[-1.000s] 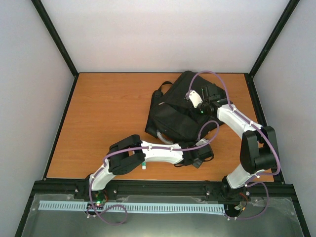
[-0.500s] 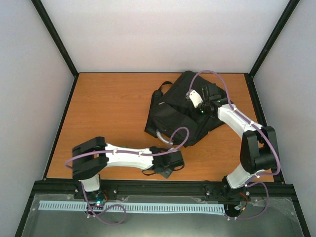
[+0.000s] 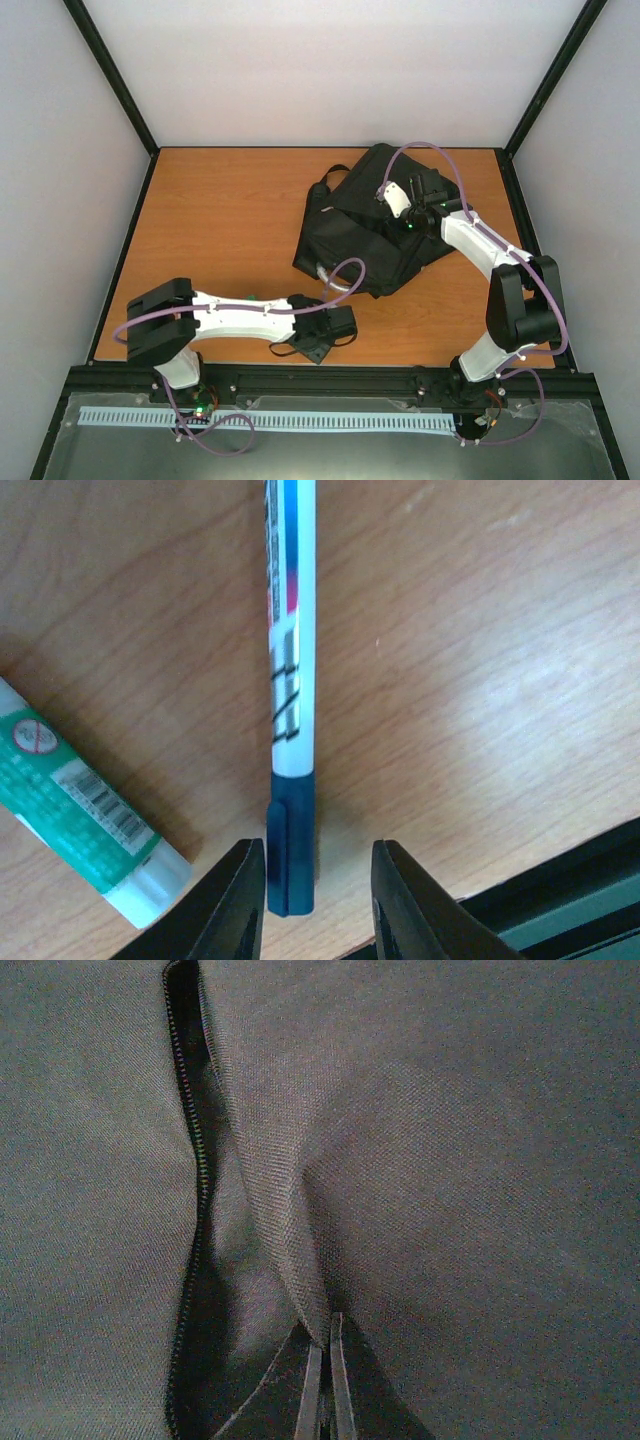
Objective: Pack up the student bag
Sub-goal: Pick up the stationery from the center of the board.
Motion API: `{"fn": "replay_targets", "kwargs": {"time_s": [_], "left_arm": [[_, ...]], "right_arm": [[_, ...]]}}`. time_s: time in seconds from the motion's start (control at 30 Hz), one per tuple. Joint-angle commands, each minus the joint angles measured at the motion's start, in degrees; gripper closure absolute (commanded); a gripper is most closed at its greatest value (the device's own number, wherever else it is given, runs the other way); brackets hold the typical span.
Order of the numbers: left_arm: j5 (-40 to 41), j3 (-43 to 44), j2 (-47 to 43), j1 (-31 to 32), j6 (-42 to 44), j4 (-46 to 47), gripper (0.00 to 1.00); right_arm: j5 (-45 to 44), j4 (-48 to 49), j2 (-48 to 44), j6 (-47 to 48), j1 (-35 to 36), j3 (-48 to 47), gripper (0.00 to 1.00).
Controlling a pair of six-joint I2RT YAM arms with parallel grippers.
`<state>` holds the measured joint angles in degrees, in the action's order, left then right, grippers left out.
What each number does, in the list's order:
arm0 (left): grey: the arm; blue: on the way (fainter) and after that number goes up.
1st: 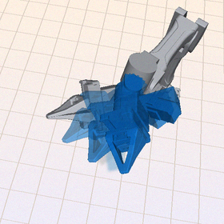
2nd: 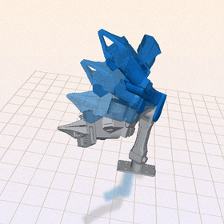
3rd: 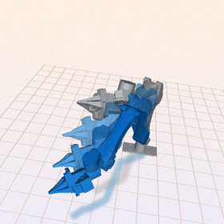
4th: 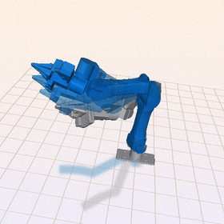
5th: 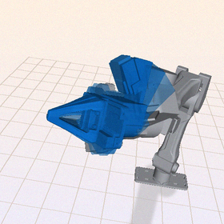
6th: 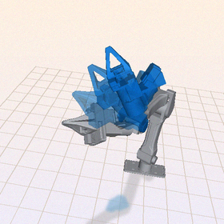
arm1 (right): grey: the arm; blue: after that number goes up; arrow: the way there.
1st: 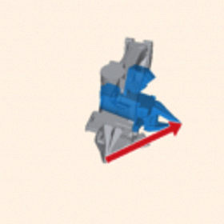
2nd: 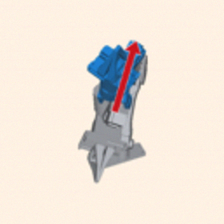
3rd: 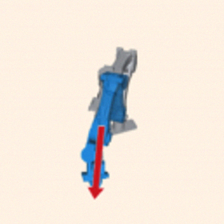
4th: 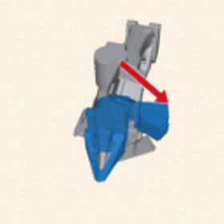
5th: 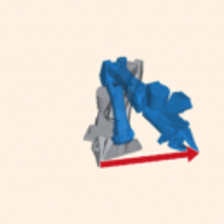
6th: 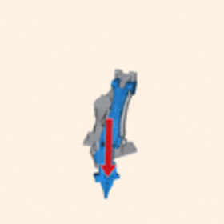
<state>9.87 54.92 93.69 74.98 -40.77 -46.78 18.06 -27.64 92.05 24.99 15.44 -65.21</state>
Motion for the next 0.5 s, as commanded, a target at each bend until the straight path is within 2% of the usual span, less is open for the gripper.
{"fn": "replay_targets", "kwargs": {"time_s": [0.0, 0.17, 0.47], "left_arm": [[0.34, 4.06, 1.04, -3.14, 3.80, -0.16, 0.67], [-1.03, 6.58, 4.62, -5.61, 6.85, 1.84, 0.68], [-2.74, 8.54, 9.75, -6.97, 8.50, 2.17, 0.76]], "right_arm": [[1.89, -0.94, -0.10, -0.76, -0.13, -1.41, 0.97], [1.80, -0.96, -0.12, -0.82, -0.19, -1.36, 0.97], [1.92, -0.99, 0.06, -0.89, -0.22, -1.27, 0.97]]}}
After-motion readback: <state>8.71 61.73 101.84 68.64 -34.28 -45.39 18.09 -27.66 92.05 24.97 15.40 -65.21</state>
